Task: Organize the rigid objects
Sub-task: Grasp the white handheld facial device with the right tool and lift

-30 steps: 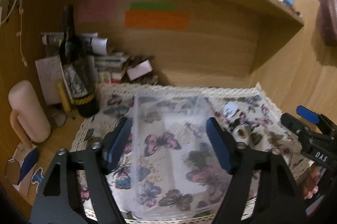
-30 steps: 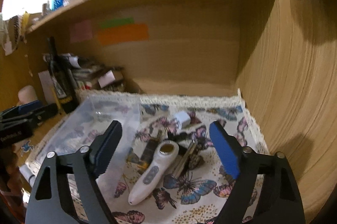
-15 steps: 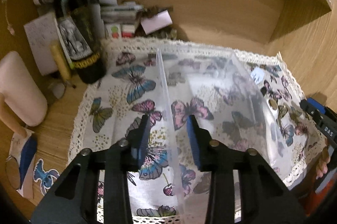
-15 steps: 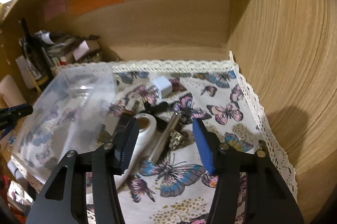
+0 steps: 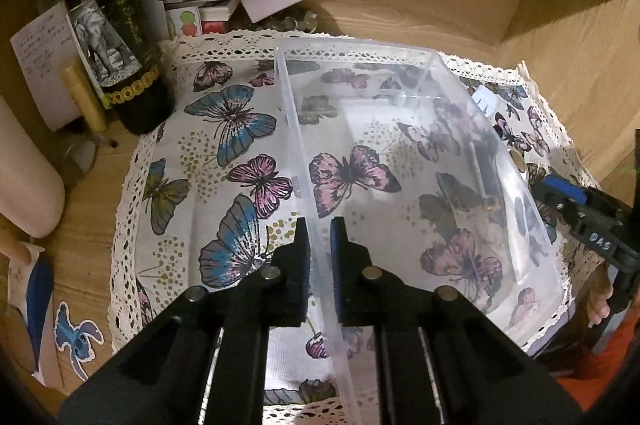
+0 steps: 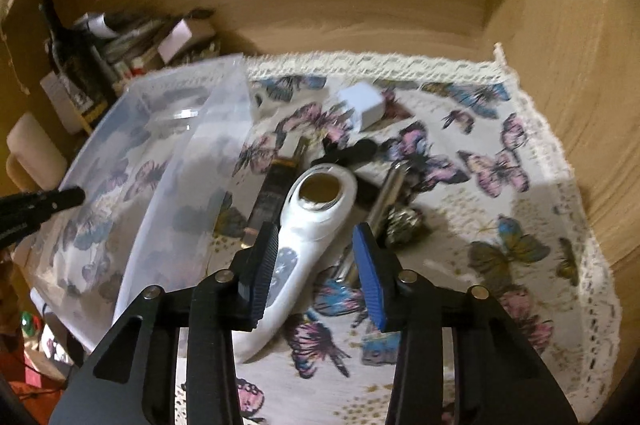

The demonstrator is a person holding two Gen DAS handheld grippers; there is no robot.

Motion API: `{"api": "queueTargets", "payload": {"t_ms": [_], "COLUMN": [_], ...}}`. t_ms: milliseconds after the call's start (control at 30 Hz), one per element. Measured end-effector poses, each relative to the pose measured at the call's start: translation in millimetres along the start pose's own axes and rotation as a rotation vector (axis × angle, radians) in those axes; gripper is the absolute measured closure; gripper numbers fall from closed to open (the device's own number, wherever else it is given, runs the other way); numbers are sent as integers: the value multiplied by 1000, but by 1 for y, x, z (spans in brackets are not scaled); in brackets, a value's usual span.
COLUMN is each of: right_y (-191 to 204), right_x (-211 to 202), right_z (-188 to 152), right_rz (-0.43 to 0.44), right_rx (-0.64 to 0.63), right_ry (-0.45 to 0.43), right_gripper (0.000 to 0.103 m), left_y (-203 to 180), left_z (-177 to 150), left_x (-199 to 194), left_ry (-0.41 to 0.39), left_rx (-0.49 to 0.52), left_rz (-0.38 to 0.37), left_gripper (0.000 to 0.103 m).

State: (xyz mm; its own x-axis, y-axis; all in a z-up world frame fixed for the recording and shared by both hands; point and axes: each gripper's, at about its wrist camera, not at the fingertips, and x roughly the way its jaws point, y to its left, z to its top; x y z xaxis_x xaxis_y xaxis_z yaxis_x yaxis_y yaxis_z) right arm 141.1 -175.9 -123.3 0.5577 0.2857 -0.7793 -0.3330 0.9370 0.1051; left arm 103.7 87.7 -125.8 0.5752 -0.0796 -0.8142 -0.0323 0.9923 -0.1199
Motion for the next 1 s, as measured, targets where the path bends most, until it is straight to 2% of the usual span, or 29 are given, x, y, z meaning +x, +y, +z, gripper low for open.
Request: {"api": "queueTargets", "payload": {"t_ms": [200, 467, 633, 733, 1000], "right_y": [8, 12, 17, 14, 16], "right_x": [27, 49, 51, 45, 2], "right_z": [-2, 3, 5, 5, 16], "right_rz": [12, -46, -94, -85, -87], "right_rx": [-8, -14, -48, -31, -10], "right_ry": [92, 110, 104, 83, -65], "right_gripper": [67, 68, 73, 73, 73], "left_y": [1, 1, 1, 2, 1], "left_z": [0, -2, -3, -2, -3], "left_x": [0, -1, -1, -1, -2], "left_ry": [-10, -38, -40, -41, -43], "left_rx": [14, 16, 8, 7, 17], "left_rz": [-5, -12, -20, -18, -13], "left_gripper": [92, 92, 92, 92, 92]}}
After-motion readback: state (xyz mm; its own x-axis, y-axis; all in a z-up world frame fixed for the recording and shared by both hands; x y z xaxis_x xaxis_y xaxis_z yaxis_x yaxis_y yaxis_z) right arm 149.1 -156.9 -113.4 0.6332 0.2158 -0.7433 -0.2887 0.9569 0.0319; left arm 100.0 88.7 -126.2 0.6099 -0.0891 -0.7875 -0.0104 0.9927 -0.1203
